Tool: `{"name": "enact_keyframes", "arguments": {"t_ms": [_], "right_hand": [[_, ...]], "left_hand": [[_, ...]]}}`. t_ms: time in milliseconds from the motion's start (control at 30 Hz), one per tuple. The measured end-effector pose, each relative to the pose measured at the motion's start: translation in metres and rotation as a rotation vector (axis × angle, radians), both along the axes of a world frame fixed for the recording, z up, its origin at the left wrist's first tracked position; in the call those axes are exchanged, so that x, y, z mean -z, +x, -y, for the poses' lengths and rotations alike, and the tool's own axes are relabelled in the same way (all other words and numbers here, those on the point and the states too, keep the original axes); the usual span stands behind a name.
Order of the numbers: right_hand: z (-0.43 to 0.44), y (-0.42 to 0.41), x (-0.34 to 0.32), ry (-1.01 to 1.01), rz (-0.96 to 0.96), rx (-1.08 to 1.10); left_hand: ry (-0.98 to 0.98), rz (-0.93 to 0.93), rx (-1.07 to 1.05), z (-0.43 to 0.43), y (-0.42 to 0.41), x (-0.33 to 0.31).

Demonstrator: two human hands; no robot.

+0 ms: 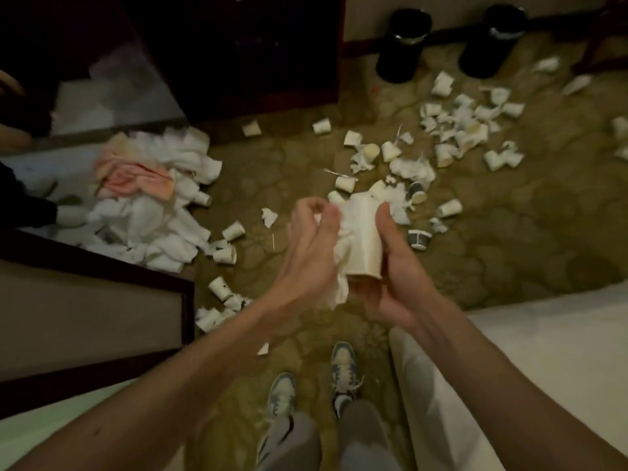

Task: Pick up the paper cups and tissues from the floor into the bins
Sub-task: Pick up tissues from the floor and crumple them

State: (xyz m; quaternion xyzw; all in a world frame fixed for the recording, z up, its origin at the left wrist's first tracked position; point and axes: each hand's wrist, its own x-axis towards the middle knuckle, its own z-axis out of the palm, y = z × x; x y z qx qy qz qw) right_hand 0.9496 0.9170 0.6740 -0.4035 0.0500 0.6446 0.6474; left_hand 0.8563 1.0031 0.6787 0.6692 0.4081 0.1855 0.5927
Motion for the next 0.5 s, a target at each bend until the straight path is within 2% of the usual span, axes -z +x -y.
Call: {"name": "enact_keyframes", "arguments": {"t_ms": [100,200,267,433,500], "right_hand": [[0.019,-0.004,-0.053,0.068,0.049,0.063],[0.045,-0.015,-0.101,0.115,0.069,0.145],[0.059,-0.022,-0.128,0.134,0.102,0.221],[0.107,-0.054,-0.177,0.092,0.251,0.405],[0.136,-0.07,-0.194,0.07,0.28,0.501]], "left_hand": [[-0.11,0.117,-0.082,0.009,0.004,-0.058],[-0.291,0.141,-0.172,0.027,0.005,-0.113],[-0.371,0.137,-0.148,0.039,0.006,-0.137],[-0.168,0.195,0.055,0.09,-0.002,-0.185],[-0.152,0.192,0.17,0.116,-0.009,-0.203]]}}
